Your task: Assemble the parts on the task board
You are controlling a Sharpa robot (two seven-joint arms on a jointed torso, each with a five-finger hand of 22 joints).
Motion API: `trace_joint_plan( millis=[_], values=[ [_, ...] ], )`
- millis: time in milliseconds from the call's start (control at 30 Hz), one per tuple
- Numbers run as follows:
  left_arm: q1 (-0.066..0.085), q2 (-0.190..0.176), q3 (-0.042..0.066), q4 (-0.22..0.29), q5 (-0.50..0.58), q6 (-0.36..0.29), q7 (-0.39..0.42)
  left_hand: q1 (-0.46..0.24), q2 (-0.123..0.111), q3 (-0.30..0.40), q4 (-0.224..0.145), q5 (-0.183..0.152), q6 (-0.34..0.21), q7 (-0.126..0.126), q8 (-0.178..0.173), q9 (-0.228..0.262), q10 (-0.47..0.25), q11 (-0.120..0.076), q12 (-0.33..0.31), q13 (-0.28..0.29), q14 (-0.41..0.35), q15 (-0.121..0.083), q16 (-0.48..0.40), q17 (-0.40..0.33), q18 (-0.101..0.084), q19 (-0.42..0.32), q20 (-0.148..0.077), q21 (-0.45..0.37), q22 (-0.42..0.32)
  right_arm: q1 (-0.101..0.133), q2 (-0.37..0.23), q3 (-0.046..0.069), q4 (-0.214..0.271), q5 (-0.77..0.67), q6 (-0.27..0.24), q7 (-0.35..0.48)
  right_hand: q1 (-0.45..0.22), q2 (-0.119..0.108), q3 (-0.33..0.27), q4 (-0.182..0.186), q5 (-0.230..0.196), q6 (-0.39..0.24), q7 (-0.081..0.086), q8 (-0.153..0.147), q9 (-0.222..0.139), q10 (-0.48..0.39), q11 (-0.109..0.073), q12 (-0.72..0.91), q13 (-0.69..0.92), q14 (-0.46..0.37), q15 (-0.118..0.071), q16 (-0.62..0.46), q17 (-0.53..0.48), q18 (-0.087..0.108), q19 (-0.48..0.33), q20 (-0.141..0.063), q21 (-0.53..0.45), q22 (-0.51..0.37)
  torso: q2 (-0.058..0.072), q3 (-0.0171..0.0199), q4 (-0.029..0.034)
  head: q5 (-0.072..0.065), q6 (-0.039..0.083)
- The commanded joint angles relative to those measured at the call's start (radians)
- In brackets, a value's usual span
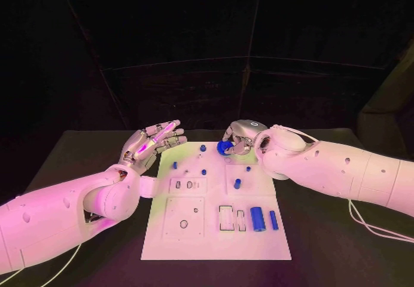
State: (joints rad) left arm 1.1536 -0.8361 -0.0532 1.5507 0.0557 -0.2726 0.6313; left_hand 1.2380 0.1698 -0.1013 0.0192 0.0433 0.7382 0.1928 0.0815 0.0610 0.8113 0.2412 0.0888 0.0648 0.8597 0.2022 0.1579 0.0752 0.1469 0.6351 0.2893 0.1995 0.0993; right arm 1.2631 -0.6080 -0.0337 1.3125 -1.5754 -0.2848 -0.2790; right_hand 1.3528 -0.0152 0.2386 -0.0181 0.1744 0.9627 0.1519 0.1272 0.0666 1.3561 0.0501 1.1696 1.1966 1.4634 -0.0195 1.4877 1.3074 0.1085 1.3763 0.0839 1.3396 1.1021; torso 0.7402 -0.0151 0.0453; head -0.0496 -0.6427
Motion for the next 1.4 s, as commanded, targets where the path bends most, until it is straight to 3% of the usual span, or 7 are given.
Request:
trace_joint_plan(
  millis=[33,267,800,1033,1200,1333,1400],
  values=[
    [0.001,0.000,0.000,0.000,-0.006,0.013,0.006,0.003,0.006,0.003,-0.005,0.005,-0.002,0.098,-0.005,0.000,0.008,0.002,-0.003,-0.001,0.006,0.003,-0.006,-0.001,0.007,-0.001,0.000,0.001,-0.001,0.002,0.017,0.000,0.011,-0.086,-0.034,-0.029,-0.008,-0.003,0.005,0.001,0.007,0.018,-0.008,0.005,0.005,0.009,0.001,0.007,0.001,0.074,-0.005,0.006,0.100,-0.018,0.000,-0.003,0.006,0.001,0.001,0.0004,-0.0007,0.007,-0.002],
    [0.001,0.002,0.000,-0.001,-0.006,0.012,0.007,0.003,0.006,0.003,-0.005,0.005,-0.002,0.098,-0.005,0.000,0.008,0.002,-0.003,-0.001,0.006,0.003,-0.006,-0.001,0.007,-0.001,0.000,0.001,-0.001,-0.001,0.066,0.000,0.005,-0.118,-0.020,-0.039,-0.008,-0.003,0.006,0.001,0.007,0.018,-0.008,0.004,0.005,0.009,0.001,0.007,0.001,0.074,-0.005,0.006,0.100,-0.019,0.001,-0.003,0.007,0.003,0.001,0.0005,0.0025,0.010,-0.003],
    [0.001,0.009,0.001,-0.006,-0.007,0.011,0.009,0.003,0.007,0.004,-0.006,0.005,-0.003,0.098,-0.006,0.000,0.008,0.002,-0.004,-0.001,0.005,0.003,-0.007,-0.002,0.007,-0.001,0.000,0.001,-0.002,-0.029,0.175,0.000,-0.073,-0.127,0.036,-0.032,-0.017,-0.005,0.009,0.006,0.004,0.018,-0.008,0.002,0.003,0.009,0.001,0.005,0.001,0.074,-0.005,0.006,0.100,-0.019,0.002,-0.003,0.007,0.004,0.000,0.0013,-0.0011,0.022,-0.006],
    [0.001,0.009,0.001,-0.008,-0.007,0.010,0.009,0.003,0.007,0.004,-0.006,0.005,-0.003,0.098,-0.006,0.000,0.008,0.002,-0.004,-0.001,0.005,0.003,-0.007,-0.002,0.007,-0.001,0.000,0.001,-0.002,-0.034,0.194,0.000,-0.097,-0.128,0.030,-0.036,-0.021,-0.009,0.011,0.008,0.003,0.015,-0.007,-0.001,0.002,0.008,0.002,0.003,0.000,0.074,-0.005,0.006,0.100,-0.019,0.002,-0.003,0.007,0.004,0.001,0.0018,-0.0005,0.022,-0.007],
    [0.001,0.010,0.001,-0.009,-0.007,0.011,0.008,0.003,0.007,0.004,-0.006,0.005,-0.003,0.098,-0.006,0.000,0.008,0.002,-0.004,-0.001,0.005,0.003,-0.007,-0.002,0.007,-0.001,0.000,0.001,-0.002,-0.035,0.203,0.000,-0.115,-0.131,0.006,-0.043,-0.028,-0.022,0.018,0.010,-0.001,-0.017,0.001,-0.022,-0.003,-0.006,0.007,-0.020,-0.018,0.074,-0.001,0.007,0.104,-0.020,0.002,-0.001,0.008,0.005,0.001,0.0017,-0.0009,0.023,-0.007],
    [0.001,0.010,0.001,-0.010,-0.007,0.011,0.007,0.003,0.007,0.004,-0.006,0.005,-0.003,0.098,-0.006,0.000,0.008,0.002,-0.004,-0.001,0.005,0.003,-0.007,-0.002,0.007,-0.001,0.000,0.001,-0.002,-0.035,0.206,0.000,-0.123,-0.132,0.003,-0.043,-0.038,-0.036,0.018,0.016,-0.021,-0.063,0.009,-0.050,-0.004,-0.011,0.016,-0.029,-0.023,0.076,0.006,0.010,0.111,-0.020,0.002,0.005,0.008,0.006,0.000,0.0019,-0.0008,0.023,-0.007],
    [0.001,0.011,0.001,-0.011,-0.007,0.012,0.007,0.003,0.007,0.004,-0.006,0.005,-0.003,0.098,-0.006,0.000,0.008,0.002,-0.004,-0.001,0.005,0.003,-0.007,-0.002,0.007,-0.001,0.000,0.001,-0.002,-0.035,0.209,0.000,-0.127,-0.127,0.007,-0.041,-0.090,-0.056,-0.012,0.054,-0.099,-0.077,0.011,-0.059,-0.002,-0.003,0.020,-0.016,-0.011,0.077,0.011,0.012,0.116,-0.020,0.003,0.009,0.009,0.008,0.000,0.0019,-0.0013,0.023,-0.007]
  ],
)
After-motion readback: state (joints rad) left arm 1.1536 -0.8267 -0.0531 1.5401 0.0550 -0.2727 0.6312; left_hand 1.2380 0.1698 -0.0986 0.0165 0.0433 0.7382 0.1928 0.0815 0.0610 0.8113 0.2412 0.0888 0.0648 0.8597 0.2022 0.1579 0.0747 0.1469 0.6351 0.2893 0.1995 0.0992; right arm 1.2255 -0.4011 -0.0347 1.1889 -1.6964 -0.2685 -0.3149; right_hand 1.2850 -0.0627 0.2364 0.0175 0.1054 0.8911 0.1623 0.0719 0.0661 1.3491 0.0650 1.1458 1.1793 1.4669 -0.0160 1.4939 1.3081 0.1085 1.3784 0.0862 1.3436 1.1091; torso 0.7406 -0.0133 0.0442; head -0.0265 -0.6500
